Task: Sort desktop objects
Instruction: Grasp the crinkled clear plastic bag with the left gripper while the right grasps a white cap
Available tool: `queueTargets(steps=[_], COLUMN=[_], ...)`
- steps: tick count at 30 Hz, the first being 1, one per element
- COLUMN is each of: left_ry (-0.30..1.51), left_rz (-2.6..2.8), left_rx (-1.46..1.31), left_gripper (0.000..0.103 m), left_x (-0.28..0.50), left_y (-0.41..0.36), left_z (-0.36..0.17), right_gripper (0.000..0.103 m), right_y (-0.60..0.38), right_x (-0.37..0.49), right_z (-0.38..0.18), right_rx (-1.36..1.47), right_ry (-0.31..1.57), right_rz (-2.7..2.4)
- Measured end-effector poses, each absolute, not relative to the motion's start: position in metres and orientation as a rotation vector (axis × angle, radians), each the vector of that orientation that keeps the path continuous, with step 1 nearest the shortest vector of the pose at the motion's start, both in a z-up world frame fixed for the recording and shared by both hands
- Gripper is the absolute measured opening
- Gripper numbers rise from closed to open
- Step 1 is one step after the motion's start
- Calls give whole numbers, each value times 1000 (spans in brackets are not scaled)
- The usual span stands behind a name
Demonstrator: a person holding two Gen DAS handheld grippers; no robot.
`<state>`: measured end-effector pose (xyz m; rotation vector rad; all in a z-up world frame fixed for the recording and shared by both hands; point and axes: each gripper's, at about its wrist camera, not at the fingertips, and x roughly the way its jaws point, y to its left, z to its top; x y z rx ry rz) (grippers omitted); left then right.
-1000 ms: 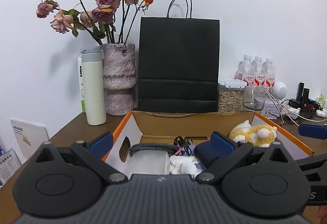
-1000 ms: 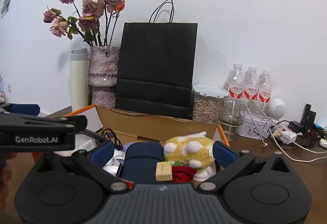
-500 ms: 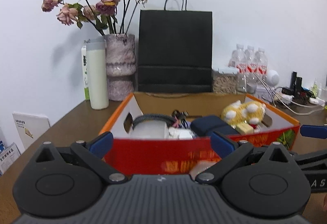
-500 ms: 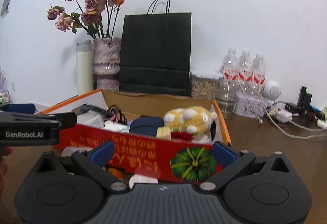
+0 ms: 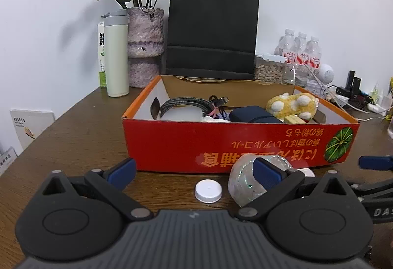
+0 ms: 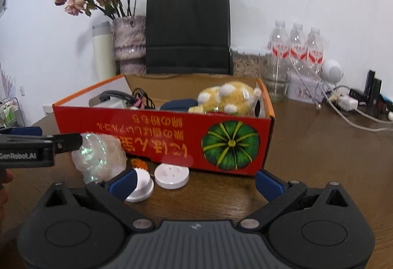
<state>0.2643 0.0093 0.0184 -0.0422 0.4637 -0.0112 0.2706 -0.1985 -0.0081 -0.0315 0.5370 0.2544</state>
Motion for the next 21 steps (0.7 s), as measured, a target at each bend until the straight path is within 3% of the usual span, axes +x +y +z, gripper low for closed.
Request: queueTargets(steps=[8, 12, 17, 21], left_ry=[450, 479, 512, 532], left_rz=[-112, -139, -152, -166], left_rx=[-58, -13, 11, -6], left_gripper=[103, 103, 103, 101], left_x=[261, 267, 277, 284], left_y=[3, -9, -18, -18], left_z=[22, 18, 13, 12], right_gripper=[95, 81, 76, 56], right_y=[-198, -191, -183, -189], right_x=[291, 302, 310, 319], right_z=[-14, -16, -16, -15], right_rx=[6, 8, 3, 44], right_ry=[597, 623, 621, 625], right_rz=[269, 291, 296, 292])
